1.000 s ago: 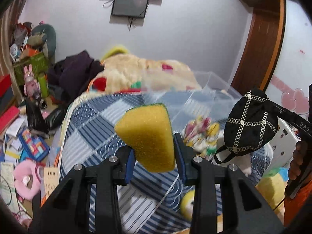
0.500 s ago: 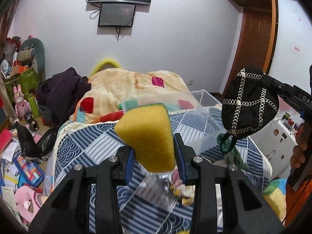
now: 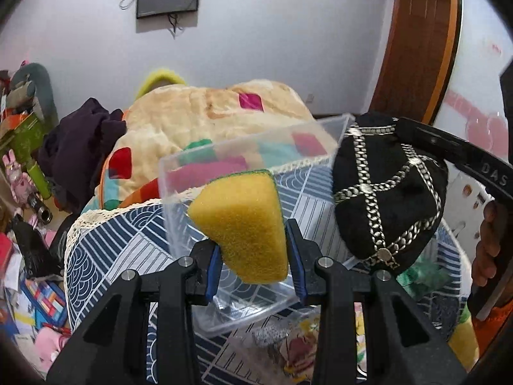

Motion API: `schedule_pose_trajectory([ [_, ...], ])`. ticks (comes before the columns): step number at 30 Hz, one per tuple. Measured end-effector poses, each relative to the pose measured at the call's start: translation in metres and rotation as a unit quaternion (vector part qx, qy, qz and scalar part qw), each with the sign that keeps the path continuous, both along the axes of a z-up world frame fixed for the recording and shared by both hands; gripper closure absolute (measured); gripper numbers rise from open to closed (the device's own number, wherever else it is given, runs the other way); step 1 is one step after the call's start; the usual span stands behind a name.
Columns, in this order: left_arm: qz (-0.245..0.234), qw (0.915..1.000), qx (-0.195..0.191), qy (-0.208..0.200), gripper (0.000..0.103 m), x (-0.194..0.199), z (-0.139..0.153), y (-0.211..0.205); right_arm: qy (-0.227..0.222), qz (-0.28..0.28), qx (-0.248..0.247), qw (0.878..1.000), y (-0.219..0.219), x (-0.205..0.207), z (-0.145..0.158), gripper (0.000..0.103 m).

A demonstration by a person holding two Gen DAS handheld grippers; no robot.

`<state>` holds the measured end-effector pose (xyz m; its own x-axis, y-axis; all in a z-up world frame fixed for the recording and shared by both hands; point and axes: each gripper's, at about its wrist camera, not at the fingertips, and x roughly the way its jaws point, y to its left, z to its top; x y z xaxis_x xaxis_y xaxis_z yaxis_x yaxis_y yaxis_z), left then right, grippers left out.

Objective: Organize soft objects
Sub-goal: 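Drop the sponge into the box with left tool while right tool drops the cap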

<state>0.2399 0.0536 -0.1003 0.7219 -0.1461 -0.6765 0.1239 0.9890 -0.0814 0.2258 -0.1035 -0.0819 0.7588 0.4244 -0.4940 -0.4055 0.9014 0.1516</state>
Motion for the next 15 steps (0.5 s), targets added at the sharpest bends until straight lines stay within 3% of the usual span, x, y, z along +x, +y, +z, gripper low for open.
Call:
schedule_pose_trajectory([
  [7, 0.002, 0.9995, 0.006, 0.033, 0.065, 0.016, -0.014, -0.006, 0.046, 0.014, -0.055, 0.997, 0.003, 0.014, -0.023, 0.093],
  [15, 0.01, 0.9994, 0.021, 0.027, 0.047, 0.013, -0.009, -0.005, 0.064, 0.017, -0.062, 0.996, -0.004, 0.014, -0.023, 0.089],
])
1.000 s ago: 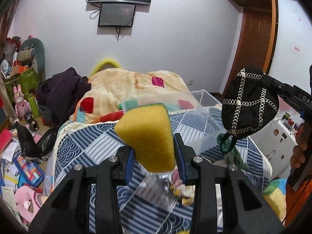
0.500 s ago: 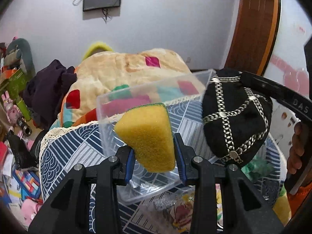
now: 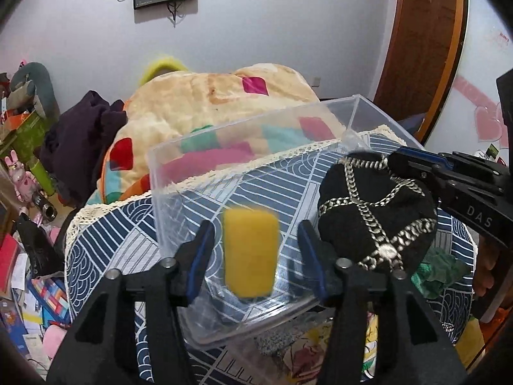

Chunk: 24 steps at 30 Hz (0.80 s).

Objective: Organize soft objects
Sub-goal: 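Drop the sponge into the box with left tool while right tool drops the cap, then grasp the floral cloth toy with left tool while right tool grasps the green glove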

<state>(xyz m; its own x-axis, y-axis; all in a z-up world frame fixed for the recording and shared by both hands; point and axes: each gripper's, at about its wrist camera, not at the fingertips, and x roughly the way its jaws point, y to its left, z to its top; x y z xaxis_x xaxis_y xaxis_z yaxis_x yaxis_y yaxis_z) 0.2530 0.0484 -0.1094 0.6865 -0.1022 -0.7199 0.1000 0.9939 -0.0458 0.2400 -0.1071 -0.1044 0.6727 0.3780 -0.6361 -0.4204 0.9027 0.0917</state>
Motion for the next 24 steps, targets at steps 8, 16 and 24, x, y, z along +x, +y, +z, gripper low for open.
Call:
schedule_pose_trajectory([
  [8, 0.011, 0.9994, -0.017, -0.029, 0.035, -0.021, 0.026, 0.012, -0.031, 0.002, 0.007, 0.999, -0.01, -0.02, 0.019, 0.059],
  [16, 0.015, 0.9977, -0.01, -0.065, 0.006, -0.061, 0.045, 0.011, -0.084, 0.002, 0.024, 0.996, -0.024, -0.054, 0.039, 0.032],
  [24, 0.0, 0.9989, -0.018, -0.043, 0.004, -0.093, 0.022, 0.002, -0.057, 0.002, 0.025, 0.998, -0.034, -0.072, 0.015, 0.029],
])
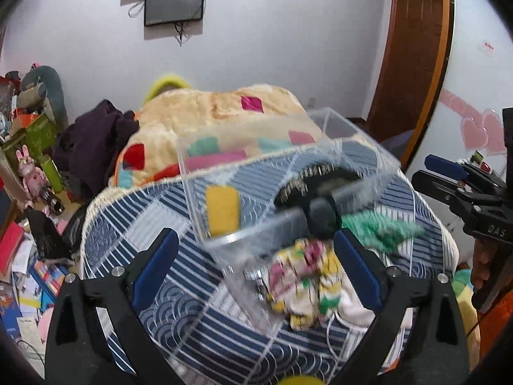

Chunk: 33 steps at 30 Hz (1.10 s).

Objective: Organize soft objects
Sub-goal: 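Grasp the floral cloth toy with left tool while right tool grasps the green glove, then lower the floral toy into the box with left tool while right tool drops the glove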

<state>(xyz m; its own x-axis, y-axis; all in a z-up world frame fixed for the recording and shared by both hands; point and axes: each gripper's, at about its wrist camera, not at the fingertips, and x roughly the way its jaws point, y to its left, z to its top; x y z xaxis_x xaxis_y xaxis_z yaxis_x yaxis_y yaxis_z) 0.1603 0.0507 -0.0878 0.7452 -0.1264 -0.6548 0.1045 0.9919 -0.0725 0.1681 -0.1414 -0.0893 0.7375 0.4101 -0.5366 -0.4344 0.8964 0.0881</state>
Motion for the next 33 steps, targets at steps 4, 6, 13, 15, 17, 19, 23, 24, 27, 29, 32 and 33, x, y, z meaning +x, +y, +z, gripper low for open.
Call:
schedule_pose_trajectory([
  [4, -0.007, 0.9998, -0.002, 0.016, 0.004, -0.008, -0.017, -0.005, 0.026, -0.001, -0.002, 1.0, -0.001, -0.004, -0.019, 0.029],
  [6, -0.008, 0.9997, -0.006, 0.022, 0.005, -0.01, -0.024, -0.006, 0.039, 0.0, -0.002, 0.999, -0.001, -0.005, -0.028, 0.029],
  [13, -0.022, 0.9991, -0.018, 0.032, 0.035, -0.006, -0.036, -0.013, 0.08, 0.011, -0.005, 0.997, 0.008, -0.002, -0.057, 0.029],
  [15, -0.03, 0.9988, -0.017, 0.034, 0.046, -0.003, -0.039, -0.016, 0.087, 0.014, -0.003, 0.996, 0.011, 0.0, -0.059, 0.031],
  [17, -0.039, 0.9983, -0.017, 0.041, 0.054, 0.0, -0.042, -0.019, 0.087, 0.016, 0.001, 0.996, 0.013, -0.001, -0.058, 0.039],
  [19, -0.043, 0.9977, -0.02, 0.049, 0.061, 0.004, -0.048, -0.022, 0.086, 0.016, 0.002, 0.996, 0.012, -0.002, -0.057, 0.045],
  [23, -0.044, 0.997, -0.027, 0.058, 0.075, 0.007, -0.056, -0.022, 0.088, 0.021, 0.006, 0.996, 0.012, -0.004, -0.059, 0.058],
  [24, -0.044, 0.9971, -0.026, 0.056, 0.08, 0.005, -0.056, -0.023, 0.087, 0.021, 0.004, 0.996, 0.012, -0.004, -0.059, 0.061],
  [27, -0.047, 0.9971, -0.027, 0.052, 0.086, 0.0, -0.053, -0.022, 0.08, 0.018, 0.003, 0.997, 0.011, -0.006, -0.059, 0.067],
  [29, -0.049, 0.9973, -0.029, 0.046, 0.087, -0.005, -0.048, -0.021, 0.077, 0.016, 0.009, 0.997, 0.009, -0.007, -0.058, 0.073],
  [32, -0.051, 0.9978, -0.03, 0.032, 0.088, -0.013, -0.039, -0.02, 0.064, 0.014, 0.017, 0.998, 0.004, -0.012, -0.05, 0.075],
  [33, -0.051, 0.9979, -0.032, 0.027, 0.088, -0.016, -0.035, -0.019, 0.06, 0.014, 0.018, 0.998, 0.003, -0.013, -0.048, 0.076],
])
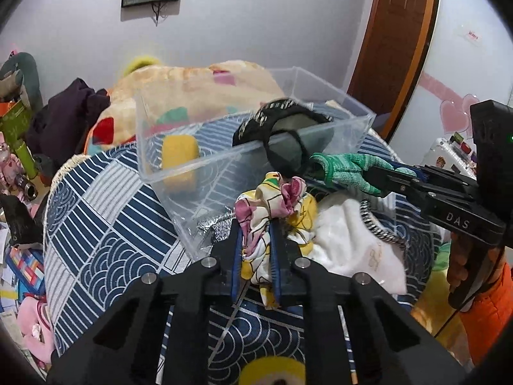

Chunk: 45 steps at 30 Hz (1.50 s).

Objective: Organize soft objects
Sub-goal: 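Lower the floral toy into the box with left tool while right tool drops the glove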

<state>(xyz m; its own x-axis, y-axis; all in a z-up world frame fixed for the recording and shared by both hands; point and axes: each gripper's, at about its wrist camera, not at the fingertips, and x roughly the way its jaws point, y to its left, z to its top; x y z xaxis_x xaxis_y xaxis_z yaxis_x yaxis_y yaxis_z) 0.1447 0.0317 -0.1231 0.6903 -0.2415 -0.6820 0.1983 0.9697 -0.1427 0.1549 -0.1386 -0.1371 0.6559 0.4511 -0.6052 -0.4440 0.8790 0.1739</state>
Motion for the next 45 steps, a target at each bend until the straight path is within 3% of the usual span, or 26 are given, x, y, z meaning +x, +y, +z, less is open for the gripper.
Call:
schedule_pose_trajectory([
  [11, 0.019, 0.997, -0.028, -0.069, 0.088, -0.018, 0.052, 0.016, -0.061, -0.013, 0.035, 0.997, -0.018, -0.014, 0.042, 0.076],
  [16, 0.044, 0.9937, -0.036, -0.097, 0.088, -0.004, 0.072, 0.027, -0.094, -0.02, 0.037, 0.995, -0.016, -0.008, 0.062, 0.076],
  [24, 0.089, 0.9883, -0.012, -0.124, 0.088, 0.027, 0.084, 0.038, -0.115, -0.022, 0.034, 0.993, 0.0, 0.017, 0.077, 0.076],
  [33, 0.099, 0.9896, -0.015, -0.103, 0.088, 0.07, 0.073, 0.041, -0.097, -0.016, 0.001, 0.995, 0.029, 0.053, 0.069, 0.076],
  [45, 0.074, 0.9968, 0.011, -0.028, 0.088, 0.117, 0.028, 0.024, -0.032, 0.001, -0.06, 0.998, 0.055, 0.085, 0.035, 0.076],
])
